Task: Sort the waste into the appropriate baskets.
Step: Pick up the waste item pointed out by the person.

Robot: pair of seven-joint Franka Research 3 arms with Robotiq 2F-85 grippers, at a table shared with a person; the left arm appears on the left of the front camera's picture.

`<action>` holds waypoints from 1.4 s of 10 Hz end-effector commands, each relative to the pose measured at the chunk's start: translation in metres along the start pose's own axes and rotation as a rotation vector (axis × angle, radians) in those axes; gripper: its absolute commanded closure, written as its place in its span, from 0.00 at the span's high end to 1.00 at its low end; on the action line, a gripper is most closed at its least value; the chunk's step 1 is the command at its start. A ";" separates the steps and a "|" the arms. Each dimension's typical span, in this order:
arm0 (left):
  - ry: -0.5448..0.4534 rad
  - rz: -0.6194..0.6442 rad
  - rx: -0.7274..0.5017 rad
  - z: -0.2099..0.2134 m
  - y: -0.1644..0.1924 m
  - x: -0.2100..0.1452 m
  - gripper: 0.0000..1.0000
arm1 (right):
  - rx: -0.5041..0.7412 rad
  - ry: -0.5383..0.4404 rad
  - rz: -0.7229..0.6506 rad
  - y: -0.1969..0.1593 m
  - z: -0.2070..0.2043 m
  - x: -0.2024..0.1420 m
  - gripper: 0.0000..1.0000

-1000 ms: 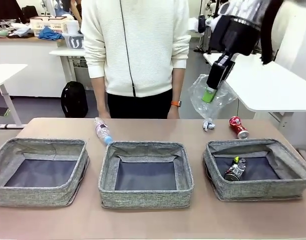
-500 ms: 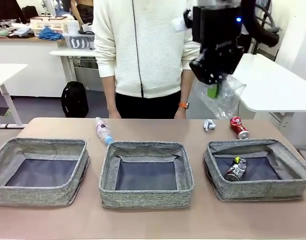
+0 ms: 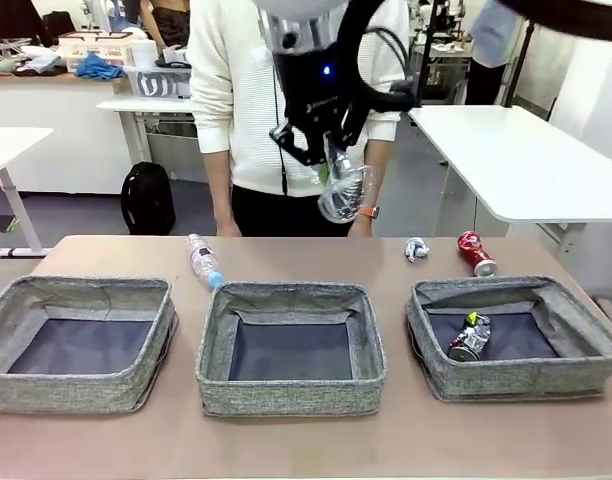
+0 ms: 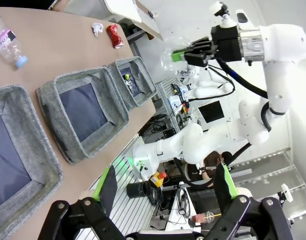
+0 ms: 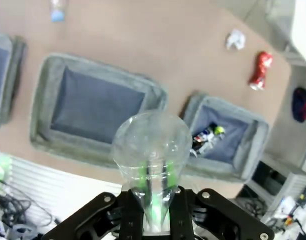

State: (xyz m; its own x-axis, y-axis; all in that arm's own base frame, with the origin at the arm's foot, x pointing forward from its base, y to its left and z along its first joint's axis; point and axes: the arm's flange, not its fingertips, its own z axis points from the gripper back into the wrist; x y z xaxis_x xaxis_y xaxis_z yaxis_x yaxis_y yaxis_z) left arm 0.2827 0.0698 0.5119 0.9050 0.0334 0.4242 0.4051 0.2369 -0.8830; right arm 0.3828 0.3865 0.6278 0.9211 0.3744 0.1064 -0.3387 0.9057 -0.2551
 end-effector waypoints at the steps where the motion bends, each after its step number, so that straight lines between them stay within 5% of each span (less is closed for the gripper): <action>1: -0.009 -0.006 -0.018 -0.001 -0.002 0.001 1.00 | -0.029 -0.026 -0.040 -0.020 0.014 -0.031 0.15; 2: -0.009 -0.006 -0.018 -0.001 -0.002 0.001 1.00 | 0.000 0.000 0.000 0.000 0.000 0.000 0.15; 3: -0.009 -0.006 -0.018 -0.001 -0.002 0.001 1.00 | 0.192 0.012 -0.062 0.001 0.000 -0.008 0.15; 4: -0.009 -0.006 -0.018 -0.001 -0.002 0.001 1.00 | 0.255 0.097 -0.166 0.002 0.024 -0.009 0.15; 7: -0.009 -0.006 -0.018 -0.001 -0.002 0.001 1.00 | 0.293 0.283 -0.427 -0.001 0.090 -0.015 0.15; 11: -0.009 -0.006 -0.018 -0.001 -0.002 0.001 1.00 | 0.307 0.249 -0.675 0.003 0.139 -0.022 0.15; 14: -0.009 -0.006 -0.018 -0.001 -0.002 0.001 1.00 | 0.319 0.207 -0.715 0.015 0.151 -0.022 0.15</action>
State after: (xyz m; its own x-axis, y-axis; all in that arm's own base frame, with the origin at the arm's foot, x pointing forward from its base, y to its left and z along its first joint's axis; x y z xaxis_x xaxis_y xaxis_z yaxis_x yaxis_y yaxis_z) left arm 0.2827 0.0701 0.5118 0.9052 0.0341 0.4235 0.4043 0.2371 -0.8834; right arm 0.3246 0.4073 0.7602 0.9488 -0.3034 -0.0878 0.3112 0.9454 0.0969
